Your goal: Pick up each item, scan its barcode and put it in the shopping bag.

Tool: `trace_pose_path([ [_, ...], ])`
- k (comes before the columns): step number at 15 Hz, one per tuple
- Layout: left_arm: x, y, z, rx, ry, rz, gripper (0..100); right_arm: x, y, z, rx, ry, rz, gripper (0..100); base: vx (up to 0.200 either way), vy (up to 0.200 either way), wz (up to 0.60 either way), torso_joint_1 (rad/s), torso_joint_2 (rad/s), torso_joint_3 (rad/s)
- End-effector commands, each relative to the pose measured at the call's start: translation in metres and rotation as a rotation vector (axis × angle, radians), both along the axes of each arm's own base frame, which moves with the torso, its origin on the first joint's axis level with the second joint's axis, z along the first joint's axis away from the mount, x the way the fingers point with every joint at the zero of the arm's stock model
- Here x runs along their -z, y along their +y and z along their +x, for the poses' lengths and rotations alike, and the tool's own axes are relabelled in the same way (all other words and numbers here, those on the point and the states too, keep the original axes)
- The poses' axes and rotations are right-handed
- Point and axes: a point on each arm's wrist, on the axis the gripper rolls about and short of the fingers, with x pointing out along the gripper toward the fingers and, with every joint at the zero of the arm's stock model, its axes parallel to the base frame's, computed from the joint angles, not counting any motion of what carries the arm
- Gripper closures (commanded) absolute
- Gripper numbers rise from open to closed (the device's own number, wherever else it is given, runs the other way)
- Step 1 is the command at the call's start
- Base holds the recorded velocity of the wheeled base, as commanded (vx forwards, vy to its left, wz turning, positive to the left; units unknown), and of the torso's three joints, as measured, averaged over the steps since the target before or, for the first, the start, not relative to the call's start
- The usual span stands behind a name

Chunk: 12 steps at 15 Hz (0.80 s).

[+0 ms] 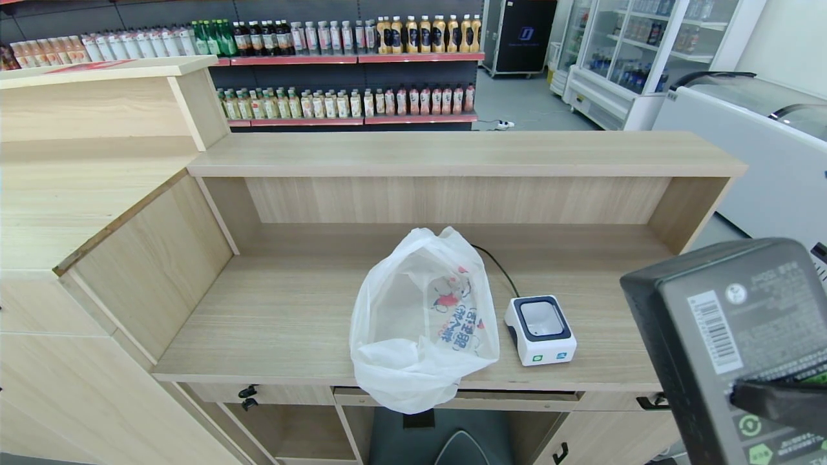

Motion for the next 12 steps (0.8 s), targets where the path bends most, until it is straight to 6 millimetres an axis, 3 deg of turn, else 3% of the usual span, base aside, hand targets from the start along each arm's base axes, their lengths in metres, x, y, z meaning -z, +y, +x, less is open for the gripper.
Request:
trace_pose_path([
  [1, 0.0, 0.0, 0.0, -0.001, 0.0, 0.0, 100, -0.001, -0.0021, -0.003, 0.001, -0.01, 0.006, 100, 0.0, 0.0, 0.0, 0.0, 0.0, 0.0],
  [12, 0.0, 0.0, 0.0, -0.001, 0.0, 0.0, 100, 0.003, -0.0028, -0.002, 0.013, 0.008, -0.004, 100, 0.0, 0.0, 0.0, 0.0, 0.0, 0.0],
])
